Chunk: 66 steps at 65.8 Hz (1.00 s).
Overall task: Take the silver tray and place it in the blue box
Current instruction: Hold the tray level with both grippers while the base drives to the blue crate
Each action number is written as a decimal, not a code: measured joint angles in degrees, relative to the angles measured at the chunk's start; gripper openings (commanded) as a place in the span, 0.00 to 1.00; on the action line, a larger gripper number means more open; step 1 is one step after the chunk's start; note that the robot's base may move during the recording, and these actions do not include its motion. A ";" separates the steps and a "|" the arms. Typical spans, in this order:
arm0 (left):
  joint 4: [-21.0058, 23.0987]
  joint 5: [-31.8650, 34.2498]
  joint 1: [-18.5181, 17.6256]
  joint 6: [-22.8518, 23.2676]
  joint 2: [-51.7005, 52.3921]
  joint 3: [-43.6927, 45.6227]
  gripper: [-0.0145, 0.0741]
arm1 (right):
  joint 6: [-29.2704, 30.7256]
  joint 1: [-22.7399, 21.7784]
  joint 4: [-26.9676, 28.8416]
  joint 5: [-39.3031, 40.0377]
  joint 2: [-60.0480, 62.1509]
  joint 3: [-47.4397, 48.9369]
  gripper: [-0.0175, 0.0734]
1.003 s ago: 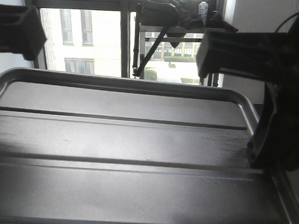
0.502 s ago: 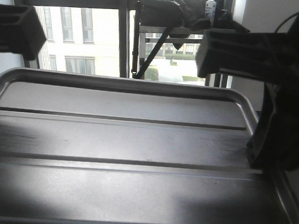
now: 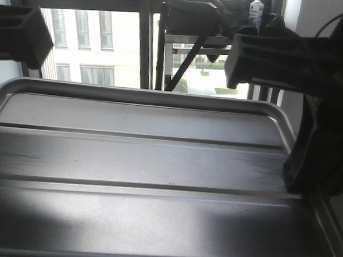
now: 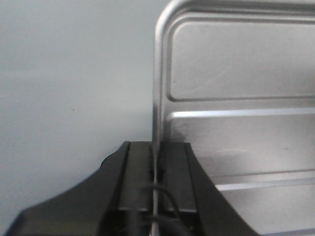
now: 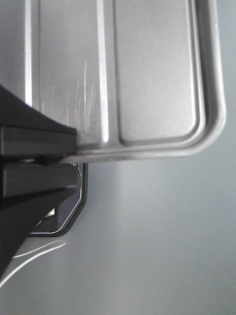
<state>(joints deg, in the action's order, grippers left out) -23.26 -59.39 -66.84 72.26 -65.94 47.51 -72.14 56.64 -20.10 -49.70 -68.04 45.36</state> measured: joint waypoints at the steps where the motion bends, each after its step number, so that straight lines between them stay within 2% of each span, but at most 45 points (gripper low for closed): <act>1: 0.00 0.00 0.00 0.00 0.00 0.00 0.15 | 0.00 0.00 0.00 0.00 0.00 0.00 0.26; 66: 0.00 0.00 0.00 0.00 0.00 0.00 0.15 | 0.00 0.00 -0.03 0.00 0.00 0.00 0.26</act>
<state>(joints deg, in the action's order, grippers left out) -23.26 -59.39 -66.84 72.26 -65.94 47.51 -72.14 56.64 -20.13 -49.70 -68.04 45.36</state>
